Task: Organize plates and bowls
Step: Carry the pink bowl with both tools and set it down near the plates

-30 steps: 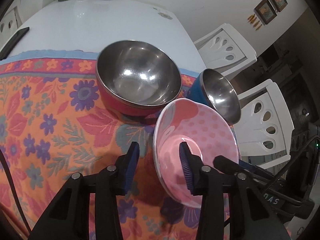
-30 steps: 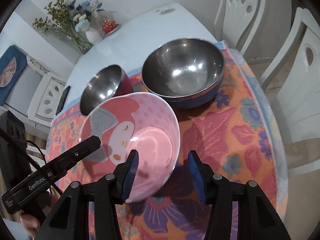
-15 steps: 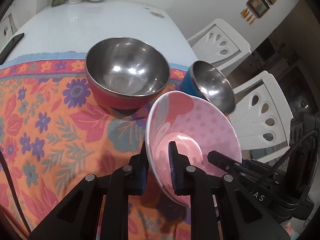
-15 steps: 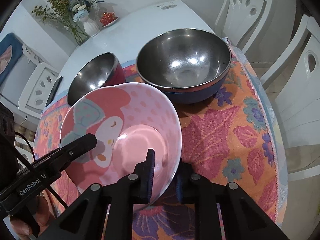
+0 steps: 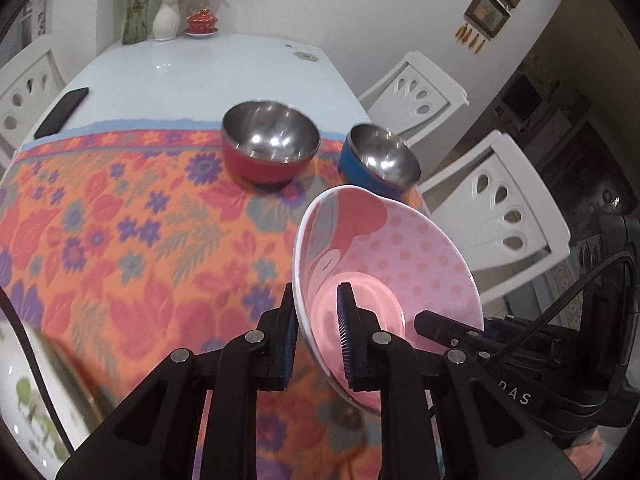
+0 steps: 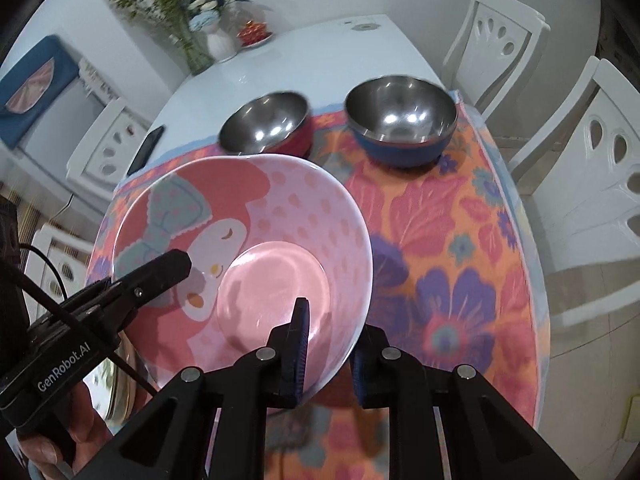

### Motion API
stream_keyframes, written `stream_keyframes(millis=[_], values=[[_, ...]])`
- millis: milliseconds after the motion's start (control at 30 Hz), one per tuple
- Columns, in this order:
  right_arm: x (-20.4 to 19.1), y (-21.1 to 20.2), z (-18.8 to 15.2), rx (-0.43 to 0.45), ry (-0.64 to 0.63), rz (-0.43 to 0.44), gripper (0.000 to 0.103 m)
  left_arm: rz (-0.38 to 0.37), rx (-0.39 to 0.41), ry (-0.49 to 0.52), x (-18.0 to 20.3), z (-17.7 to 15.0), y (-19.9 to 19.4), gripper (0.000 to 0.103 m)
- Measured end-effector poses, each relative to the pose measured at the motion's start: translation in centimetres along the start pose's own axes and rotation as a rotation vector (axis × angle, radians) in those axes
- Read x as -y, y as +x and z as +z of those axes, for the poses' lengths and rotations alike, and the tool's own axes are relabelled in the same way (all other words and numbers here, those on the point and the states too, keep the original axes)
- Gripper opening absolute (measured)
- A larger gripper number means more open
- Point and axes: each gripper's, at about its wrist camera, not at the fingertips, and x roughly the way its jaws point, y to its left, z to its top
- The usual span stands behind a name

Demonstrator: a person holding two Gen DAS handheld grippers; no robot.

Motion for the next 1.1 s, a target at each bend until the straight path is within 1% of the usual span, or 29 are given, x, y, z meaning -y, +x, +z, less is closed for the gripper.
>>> stream_keyframes(millis=[67,167,233,367,633,767,900,967,1067,1100], values=[[-0.5,0.1,-1.6,-0.023,-0.004,0.000,0.017,0.013,-0.012,0.004,0.0,-1.2,-0.1,0.015],[-0.7,0.9,-3.3,-0.067,-0.013,0.002,0.017,0.016,-0.040,-0.022,-1.0,-3.1,0.0,0.015],[-0.9,1.5,-3.9,-0.089,-0.023,-0.002,0.017,0.013,-0.058,-0.050,-1.7,-4.1,0.4,0.015],[-1.1,2.6,-4.9,-0.117,-0.039,-0.011,0.017,0.026,-0.071,-0.057,-2.0,-5.5,1.0,0.015],[-0.7,4.0,-5.6,-0.132,-0.045,-0.017,0.017,0.019,-0.094,-0.074,-2.7,-6.6,2.5,0.015],[-0.5,4.3,-5.8,-0.143,-0.037,-0.003,0.017,0.019,-0.104,-0.073,-2.8,-6.9,2.7,0.015],[-0.3,3.9,-5.9,-0.148,-0.034,0.016,0.017,0.031,-0.110,-0.059,-2.8,-6.9,2.4,0.016],[-0.1,3.6,-6.0,-0.164,-0.029,0.030,0.017,0.044,-0.112,-0.054,-3.1,-7.0,2.0,0.016],[0.5,2.8,-6.4,-0.181,-0.018,0.051,0.017,0.044,-0.110,-0.070,-3.8,-7.1,1.0,0.022],[0.6,2.5,-6.5,-0.184,-0.015,0.060,0.018,0.044,-0.105,-0.074,-4.0,-7.2,0.5,0.023]])
